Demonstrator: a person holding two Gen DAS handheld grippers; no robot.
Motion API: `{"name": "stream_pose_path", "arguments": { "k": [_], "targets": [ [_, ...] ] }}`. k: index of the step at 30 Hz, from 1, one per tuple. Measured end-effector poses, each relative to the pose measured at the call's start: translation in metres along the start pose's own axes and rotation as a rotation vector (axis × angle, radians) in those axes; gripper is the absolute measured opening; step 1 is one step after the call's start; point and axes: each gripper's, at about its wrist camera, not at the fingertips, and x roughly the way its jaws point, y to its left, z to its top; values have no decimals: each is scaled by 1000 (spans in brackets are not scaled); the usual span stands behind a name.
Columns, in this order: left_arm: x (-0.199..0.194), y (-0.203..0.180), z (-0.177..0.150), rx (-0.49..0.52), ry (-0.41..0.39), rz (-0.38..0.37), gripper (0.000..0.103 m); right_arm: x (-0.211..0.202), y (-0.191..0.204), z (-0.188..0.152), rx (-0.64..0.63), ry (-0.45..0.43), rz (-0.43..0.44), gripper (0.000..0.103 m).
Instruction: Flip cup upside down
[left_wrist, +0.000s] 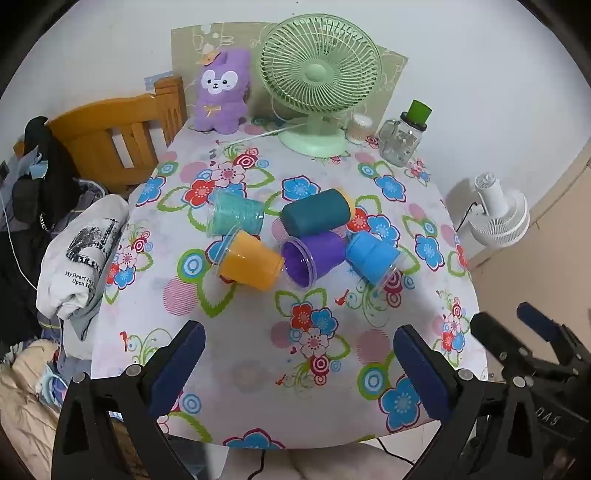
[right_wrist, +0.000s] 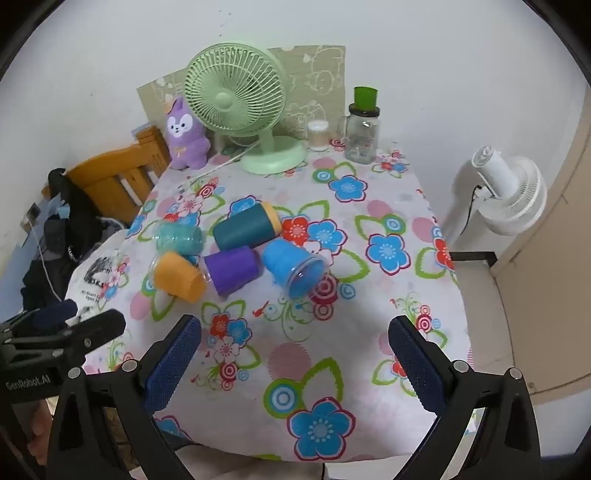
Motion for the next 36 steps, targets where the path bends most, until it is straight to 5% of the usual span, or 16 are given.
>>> {"name": "stream_pose_path", "arguments": {
  "k": [5,23,36],
  "targets": [
    [-5,-1,4,-15,-20,-13,103,-2,-5,1,1,14,56,103],
    [-13,1,9,40,-41,-11,103,-14,10,6,-18,-57,17,102],
    [-12,-11,12,120,-80,84,103,-13,13,10,-26,-50,25,102]
  ]
}}
